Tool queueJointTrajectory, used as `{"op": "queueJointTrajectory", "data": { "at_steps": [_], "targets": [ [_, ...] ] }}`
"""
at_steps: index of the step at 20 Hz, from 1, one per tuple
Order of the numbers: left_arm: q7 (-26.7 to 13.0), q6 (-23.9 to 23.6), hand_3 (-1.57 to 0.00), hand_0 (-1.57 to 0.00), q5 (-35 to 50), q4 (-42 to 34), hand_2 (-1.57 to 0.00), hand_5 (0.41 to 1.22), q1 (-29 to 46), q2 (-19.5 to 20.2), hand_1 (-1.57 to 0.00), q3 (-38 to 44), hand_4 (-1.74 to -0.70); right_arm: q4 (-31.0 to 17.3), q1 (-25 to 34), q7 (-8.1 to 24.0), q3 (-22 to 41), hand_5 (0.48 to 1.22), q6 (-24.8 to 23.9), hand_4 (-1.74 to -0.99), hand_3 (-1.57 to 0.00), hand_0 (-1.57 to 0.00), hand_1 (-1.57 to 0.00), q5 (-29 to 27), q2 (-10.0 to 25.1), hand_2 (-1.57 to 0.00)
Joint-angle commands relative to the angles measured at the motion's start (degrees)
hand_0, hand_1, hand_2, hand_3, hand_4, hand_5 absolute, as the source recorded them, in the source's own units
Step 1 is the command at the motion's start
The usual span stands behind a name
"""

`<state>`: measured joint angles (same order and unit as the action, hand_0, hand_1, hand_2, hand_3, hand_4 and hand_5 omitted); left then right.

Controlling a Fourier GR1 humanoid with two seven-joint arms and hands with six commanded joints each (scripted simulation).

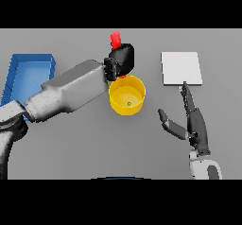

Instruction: Pick up the red beaker and tilt it to pour out 1 green nut into yellow bowl. Pick up the yellow bowl and place it on the metallic measuring scale.

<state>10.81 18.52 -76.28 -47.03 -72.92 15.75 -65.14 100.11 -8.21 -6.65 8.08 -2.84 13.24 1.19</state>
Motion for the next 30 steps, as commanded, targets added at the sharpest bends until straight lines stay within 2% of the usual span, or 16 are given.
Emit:
{"op": "queueJointTrajectory", "data": {
  "at_steps": [1,2,5,6,7,10,12,15,17,19,20,22,23,25,26,30],
  "targets": [
    [0.8,-0.5,-1.57,-1.57,-0.9,-0.1,-1.57,1.221,-1.1,0.2,-1.57,-0.8,-1.73,-0.3,0.2,0.1,-0.4,0.575,-0.2,-1.128,0.00,0.00,0.00,-0.1,0.2,0.00],
    [1.6,-0.7,-1.57,-1.57,-1.8,0.0,-1.57,1.221,-2.6,0.4,-1.57,-1.4,-1.73,0.2,0.0,-0.3,-0.5,0.575,-0.1,-1.133,0.00,0.00,0.00,-0.2,0.5,0.00],
    [4.4,-0.5,-1.57,-1.57,-2.9,2.0,-1.57,1.221,-10.0,0.8,-1.57,-0.8,-1.73,-0.6,1.1,1.8,-0.2,0.565,-0.5,-1.138,0.00,0.00,0.00,0.0,-0.4,0.00],
    [5.0,-1.2,-1.57,-1.57,-2.6,2.9,-1.57,1.221,-12.1,1.3,-1.57,0.3,-1.73,-0.4,1.0,1.2,-0.4,0.563,-0.7,-1.135,0.00,0.00,0.00,0.5,0.1,0.00],
    [4.4,-0.5,-1.57,-1.57,-1.9,4.3,-1.57,1.221,-13.6,1.9,-1.57,2.0,-1.73,-1.2,1.0,0.9,-0.2,0.557,-0.8,-1.133,0.00,0.00,0.00,0.8,-0.1,0.00],
    [2.8,-3.6,-1.57,-1.57,0.7,9.6,-1.57,1.221,-17.5,5.5,-1.57,8.3,-1.72,0.1,0.2,-1.0,0.0,0.554,0.3,-1.128,0.00,0.00,0.00,-0.3,0.3,0.00],
    [0.1,-2.3,-1.57,-1.57,4.4,14.4,-1.57,1.221,-20.4,6.3,-1.57,14.4,-1.73,-0.1,1.3,0.4,0.1,0.559,1.1,-1.105,0.00,0.00,0.00,-1.4,-0.2,0.00],
    [-5.0,0.9,-1.51,-1.57,15.2,20.9,-1.57,1.221,-21.6,10.0,-1.57,28.3,-1.73,-0.7,1.7,-0.1,0.6,0.576,1.3,-1.104,0.00,0.00,0.00,-0.6,0.3,0.00],
    [-8.0,1.6,-1.51,-1.57,23.3,24.6,-1.57,1.221,-20.2,13.0,-1.57,37.7,-1.74,-1.2,2.4,0.8,0.1,0.578,1.4,-1.114,0.00,0.00,0.00,-1.1,0.4,0.00],
    [-8.7,0.3,-1.53,-1.57,30.2,27.4,-1.57,1.221,-17.7,16.3,-1.57,45.3,-1.74,-2.3,3.5,0.4,-0.2,0.588,1.1,-1.121,0.00,0.00,0.00,-0.7,0.9,0.00],
    [-9.7,-1.0,-1.54,-1.57,33.6,28.2,-1.57,1.221,-15.9,17.7,-1.57,48.8,-1.74,-1.8,3.2,-0.7,-0.2,0.595,1.4,-1.118,0.00,0.00,0.00,-1.0,1.3,0.00],
    [-11.6,-3.8,-1.55,-1.57,38.4,28.9,-1.57,1.221,-11.2,19.3,-1.57,53.4,-1.74,-2.5,3.9,0.6,0.4,0.606,1.1,-1.127,0.00,0.00,0.00,0.3,1.2,0.00],
    [-14.7,-5.6,-1.55,-1.57,40.4,28.8,-1.57,1.221,-8.8,19.4,-1.57,55.1,-1.74,-2.2,3.8,0.7,0.5,0.614,1.1,-1.132,0.00,0.00,0.00,0.6,1.4,0.00],
    [-19.4,-9.5,-1.56,-1.57,42.7,26.3,-1.57,1.221,-3.0,20.5,-1.57,56.7,-1.74,-2.5,3.7,-0.3,0.3,0.626,1.5,-1.138,0.00,0.00,0.00,0.4,2.0,0.00],
    [-20.0,-11.5,-1.56,-1.57,45.4,25.0,-1.57,1.221,0.0,20.8,-1.57,59.0,-1.74,-2.4,3.5,-0.6,0.3,0.628,1.8,-1.142,0.00,0.00,0.00,0.1,2.2,0.00],
    [-29.1,-16.1,-1.57,-1.57,53.0,17.8,-1.57,1.221,10.5,20.4,-1.57,64.6,-1.74,-2.3,2.9,-1.1,0.6,0.655,2.7,-1.133,0.00,0.00,0.00,-0.5,2.3,0.00]
  ]
}}
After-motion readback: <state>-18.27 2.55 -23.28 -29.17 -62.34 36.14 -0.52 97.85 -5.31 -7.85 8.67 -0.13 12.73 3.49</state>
